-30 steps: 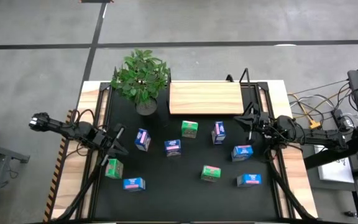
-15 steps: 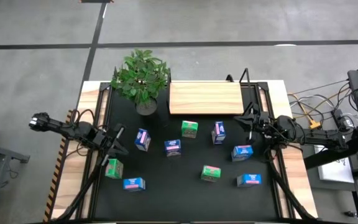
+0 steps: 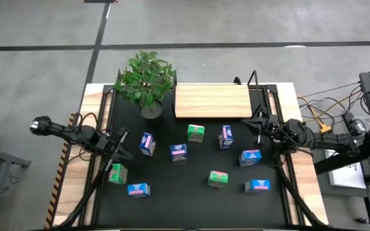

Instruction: Stack cereal on shelf

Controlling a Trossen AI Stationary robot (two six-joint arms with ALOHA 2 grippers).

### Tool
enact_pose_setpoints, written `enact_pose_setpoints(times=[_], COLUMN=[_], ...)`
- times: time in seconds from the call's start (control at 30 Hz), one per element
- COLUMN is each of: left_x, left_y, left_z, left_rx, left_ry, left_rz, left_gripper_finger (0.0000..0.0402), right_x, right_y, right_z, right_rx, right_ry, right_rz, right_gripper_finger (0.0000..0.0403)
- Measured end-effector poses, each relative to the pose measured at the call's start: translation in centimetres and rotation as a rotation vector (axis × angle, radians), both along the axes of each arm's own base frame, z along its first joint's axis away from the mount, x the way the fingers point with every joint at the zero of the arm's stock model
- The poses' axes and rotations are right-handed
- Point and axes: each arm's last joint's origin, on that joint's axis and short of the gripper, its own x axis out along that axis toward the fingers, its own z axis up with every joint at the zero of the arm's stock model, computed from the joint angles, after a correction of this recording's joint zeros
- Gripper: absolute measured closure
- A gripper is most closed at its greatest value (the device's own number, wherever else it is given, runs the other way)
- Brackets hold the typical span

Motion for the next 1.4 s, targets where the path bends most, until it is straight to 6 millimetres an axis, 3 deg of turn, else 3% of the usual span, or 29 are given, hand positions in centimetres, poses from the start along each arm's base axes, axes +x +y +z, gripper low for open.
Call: enact_pose_setpoints(times=[0.27,0.6,0.9,1.07,1.4], left_x=[0.1,0.1,0.0,0.0,-0.4], left_y=[0.2,0.2,0.2,0.2,0.3], left_z=[0.0,0.2,0.4,0.5,1.6], left_rx=[-0.015,-0.021,-0.031,-0.027,0.078], left_ry=[0.004,-0.012,-0.04,-0.045,-0.221], left_rz=[0.073,0.078,0.078,0.08,0.126], left_gripper_finger=[0.0402,0.0402,0.0402,0.0402,0.0402], right_x=[-0.2,0.9,5.1,6.9,9.5], right_y=[0.0,0.0,-0.5,-0.7,-1.0], right_z=[1.3,6.1,11.4,14.0,16.4], right_rx=[0.01,0.069,0.121,0.249,0.566], right_ry=[-0.084,0.02,0.313,0.42,0.795], right_rz=[0.009,0.044,0.031,0.017,-0.11], right_gripper_finger=[0.0394,0.0394,0.0394,0.0394,0.0394])
